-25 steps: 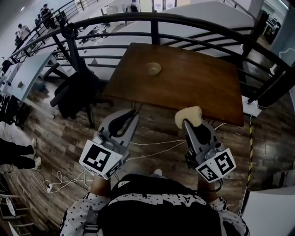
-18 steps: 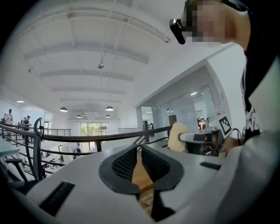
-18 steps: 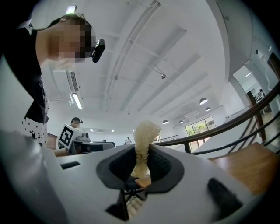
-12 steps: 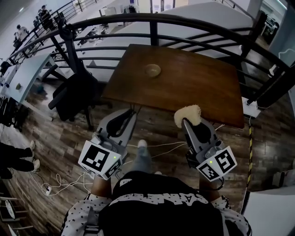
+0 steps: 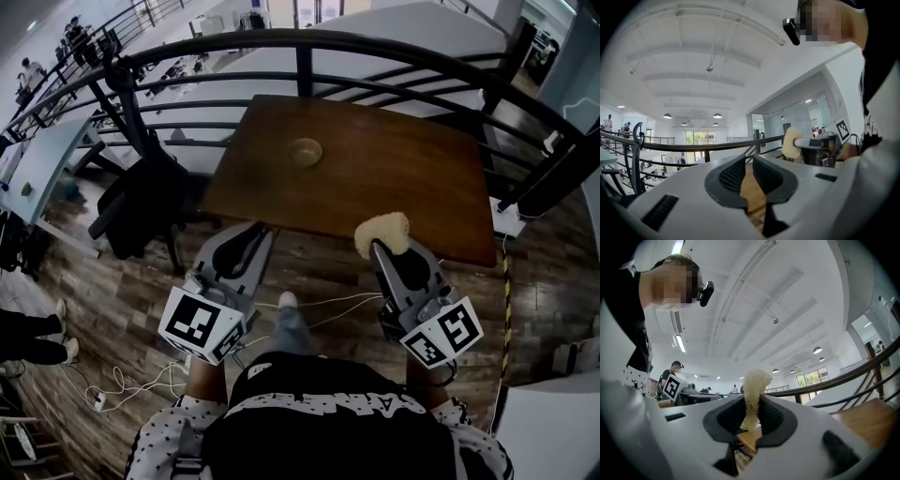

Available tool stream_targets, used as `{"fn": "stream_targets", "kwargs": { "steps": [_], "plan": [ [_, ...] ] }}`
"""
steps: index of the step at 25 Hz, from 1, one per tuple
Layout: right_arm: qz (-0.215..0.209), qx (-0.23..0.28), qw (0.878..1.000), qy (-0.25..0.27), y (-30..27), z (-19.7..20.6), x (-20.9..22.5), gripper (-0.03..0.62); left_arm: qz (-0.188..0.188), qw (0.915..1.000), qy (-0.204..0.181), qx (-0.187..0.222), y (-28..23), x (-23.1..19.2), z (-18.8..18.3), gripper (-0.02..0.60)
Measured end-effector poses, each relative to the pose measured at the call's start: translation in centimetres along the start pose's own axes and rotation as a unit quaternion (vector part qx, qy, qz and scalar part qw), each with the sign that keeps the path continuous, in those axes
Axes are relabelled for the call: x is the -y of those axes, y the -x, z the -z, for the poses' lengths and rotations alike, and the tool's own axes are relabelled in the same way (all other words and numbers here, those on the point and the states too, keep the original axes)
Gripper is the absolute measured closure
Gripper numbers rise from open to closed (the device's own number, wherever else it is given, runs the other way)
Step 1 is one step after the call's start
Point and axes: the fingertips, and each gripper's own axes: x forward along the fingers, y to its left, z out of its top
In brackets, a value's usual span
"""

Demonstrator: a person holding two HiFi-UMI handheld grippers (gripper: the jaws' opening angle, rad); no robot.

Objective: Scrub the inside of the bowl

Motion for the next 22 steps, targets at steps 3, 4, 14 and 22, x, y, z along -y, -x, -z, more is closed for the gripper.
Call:
{"fn": "stream_targets", "kwargs": {
  "steps": [3,4,14,22],
  "plan": [
    [0.004,-0.006,1.0,-0.004,-0.9,0.7,0.7,0.53,0.01,0.9999,0.004,-0.003,-1.1,-0.7,0.6,0.494],
    [0.006,-0.008,1.0,-0.005,-1.2,0.8,1.0,0.531,0.012,0.9999,0.006,-0.003,-1.4,-0.9,0.8,0.494],
    [0.014,-0.016,1.0,-0.005,-4.2,2.0,3.5,0.531,0.011,0.9998,0.014,-0.01,-4.3,-4.1,1.9,0.494],
    [0.024,-0.017,1.0,-0.004,-8.0,2.4,5.4,0.53,0.016,0.9997,0.013,-0.008,-6.8,-8.0,1.8,0.494]
  ]
}}
